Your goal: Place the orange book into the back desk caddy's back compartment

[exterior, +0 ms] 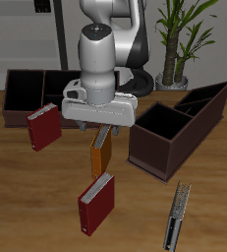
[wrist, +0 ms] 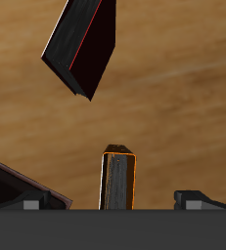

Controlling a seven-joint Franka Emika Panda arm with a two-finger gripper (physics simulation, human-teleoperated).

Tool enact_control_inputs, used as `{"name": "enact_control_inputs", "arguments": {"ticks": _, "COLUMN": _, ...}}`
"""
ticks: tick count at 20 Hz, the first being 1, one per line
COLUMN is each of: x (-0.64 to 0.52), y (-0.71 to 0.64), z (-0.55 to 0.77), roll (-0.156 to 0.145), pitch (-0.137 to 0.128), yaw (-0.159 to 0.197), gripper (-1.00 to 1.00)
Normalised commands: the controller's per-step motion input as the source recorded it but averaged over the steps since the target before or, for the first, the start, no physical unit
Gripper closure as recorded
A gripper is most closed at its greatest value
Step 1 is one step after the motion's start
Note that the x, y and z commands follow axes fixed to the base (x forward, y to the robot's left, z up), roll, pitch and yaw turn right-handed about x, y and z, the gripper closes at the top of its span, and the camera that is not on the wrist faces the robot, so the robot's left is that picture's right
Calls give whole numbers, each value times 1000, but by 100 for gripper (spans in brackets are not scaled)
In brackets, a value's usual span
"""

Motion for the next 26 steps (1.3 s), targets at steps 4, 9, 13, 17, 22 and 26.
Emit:
{"name": "enact_control_inputs", "arguments": {"ticks": 4, "x": 79, "y": -54, "z": -146, "roll": 10, "pitch": 66, "yaw": -28, "gripper": -100}}
{"name": "enact_control_inputs", "arguments": {"ticks": 9, "x": 140, "y": -15, "z": -280, "roll": 6, "pitch": 98, "yaw": -8, "gripper": -100}}
{"name": "enact_control_inputs", "arguments": {"ticks": 13, "x": 73, "y": -11, "z": -120, "roll": -6, "pitch": 36, "yaw": -29, "gripper": -100}}
{"name": "enact_control_inputs", "arguments": {"ticks": 17, "x": -57, "y": 27, "z": -101, "roll": -10, "pitch": -13, "yaw": 24, "gripper": -100}}
{"name": "enact_control_inputs", "arguments": {"ticks": 22, "x": 0, "y": -69, "z": -209, "roll": -9, "pitch": 25, "yaw": -9, "gripper": -100}}
{"name": "enact_control_inputs", "arguments": {"ticks": 26, "x": 14, "y": -81, "z": -134, "roll": -21, "pitch": 22, "yaw": -40, "gripper": 100}}
